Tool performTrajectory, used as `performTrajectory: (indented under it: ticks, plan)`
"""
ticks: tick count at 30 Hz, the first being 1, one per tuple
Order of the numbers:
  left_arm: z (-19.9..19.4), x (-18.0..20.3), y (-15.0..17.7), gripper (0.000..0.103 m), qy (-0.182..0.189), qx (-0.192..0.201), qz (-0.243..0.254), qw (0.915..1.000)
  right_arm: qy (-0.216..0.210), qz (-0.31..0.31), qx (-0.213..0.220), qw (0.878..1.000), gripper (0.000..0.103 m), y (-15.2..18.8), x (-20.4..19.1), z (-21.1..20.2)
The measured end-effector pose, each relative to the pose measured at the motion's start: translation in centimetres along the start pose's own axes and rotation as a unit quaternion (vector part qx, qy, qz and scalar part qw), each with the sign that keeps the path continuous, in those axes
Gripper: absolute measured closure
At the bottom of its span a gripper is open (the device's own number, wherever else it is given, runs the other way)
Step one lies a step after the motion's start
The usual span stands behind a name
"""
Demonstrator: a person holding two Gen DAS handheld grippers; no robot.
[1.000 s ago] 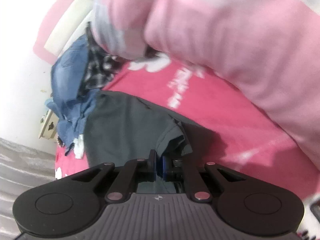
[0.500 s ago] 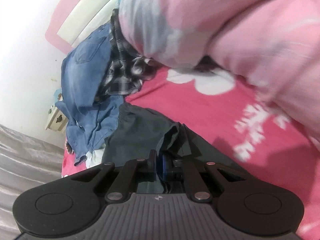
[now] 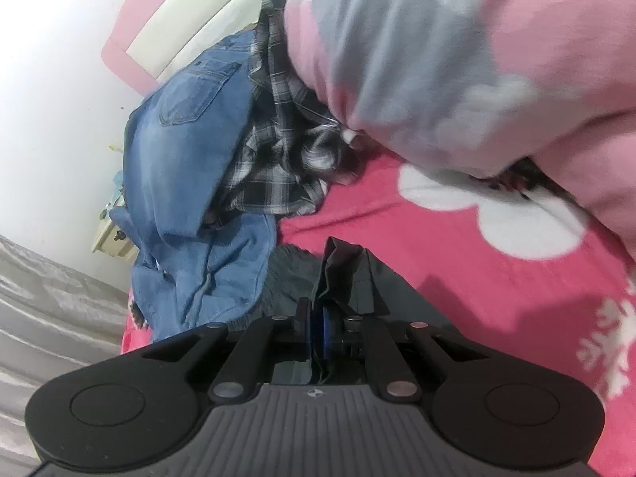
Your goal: Fold clothes
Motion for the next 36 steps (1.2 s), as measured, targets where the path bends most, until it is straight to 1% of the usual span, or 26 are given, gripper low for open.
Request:
performTrajectory:
  ticks: [5,13,14,16,17,18,20,21,23,25,26,28,32,34,36]
  plan:
    - [0.1,-1.8,-0.9,0.092,-0.009,0.01,-0.019,0.9997,-0.005,-0.012,0.004,1.0,0.096,-1.0,-1.7,1.8]
    - [0.2,-4.8,-2.3,0.092,-0.025,0.025,-0.049,0.9982,-0.009,-0.032,-0.001,0.999,0.095,-2.2,-3.0,6.1]
    - [0.2,-5.2,-2.5,0.092,-0.027,0.027,-0.053,0.9979,-0.013,-0.038,-0.007,0.999,0.091,-2.4,-3.2,6.7]
    - [0.2,-5.9,-2.8,0.092,-0.031,0.031,-0.06,0.9972,-0.023,-0.049,-0.03,0.998,0.076,-2.9,-3.2,8.2]
    - [0.3,-6.3,-3.0,0.092,-0.032,0.033,-0.064,0.9969,-0.03,-0.043,-0.033,0.998,0.062,-3.1,-3.0,8.5]
    - [0.2,-6.5,-3.0,0.092,-0.034,0.035,-0.067,0.9966,-0.04,-0.033,-0.029,0.998,0.061,-3.3,-2.7,8.6]
    - [0.0,-6.8,-2.9,0.092,-0.034,0.036,-0.072,0.9961,-0.075,-0.026,-0.019,0.997,0.059,-3.5,-2.4,8.0]
    - [-0.2,-6.9,-2.9,0.091,-0.034,0.035,-0.074,0.9961,-0.093,-0.027,-0.013,0.995,0.053,-3.5,-2.4,7.5]
    - [-0.6,-6.7,-2.8,0.087,-0.033,0.03,-0.076,0.9961,-0.104,-0.038,0.004,0.994,0.049,-3.3,-2.2,6.3]
    - [-1.1,-6.4,-2.7,0.066,-0.025,0.027,-0.076,0.9964,-0.106,-0.056,0.007,0.993,0.049,-2.6,-2.1,5.3]
    - [-1.2,-6.2,-2.6,0.062,-0.022,0.025,-0.076,0.9966,-0.107,-0.066,0.006,0.992,0.049,-2.3,-2.0,4.9]
    - [-1.1,-6.2,-2.4,0.05,-0.02,0.011,-0.082,0.9964,-0.095,-0.09,0.009,0.991,0.049,-1.4,-2.1,4.3]
    - [-0.1,-5.9,-2.1,0.049,-0.03,-0.009,-0.072,0.9969,-0.046,-0.113,0.021,0.992,0.048,-1.8,-0.6,4.6]
    - [0.3,-5.8,-2.0,0.049,-0.03,-0.01,-0.073,0.9969,-0.022,-0.11,0.007,0.994,0.047,-2.5,0.3,5.8]
    - [0.7,-5.8,-1.9,0.049,-0.03,-0.009,-0.076,0.9967,-0.011,-0.095,0.003,0.995,0.046,-3.0,1.0,6.8]
Point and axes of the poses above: each gripper's, at about its wrist camera, not at the fingertips, and z roughly the way its jaws point, x to its right, y to its underside, the point moved 3 cm from there along z, roughly the way its jaws point, and after that the axes turned 7 degrees about z, right-handed, at the moved point
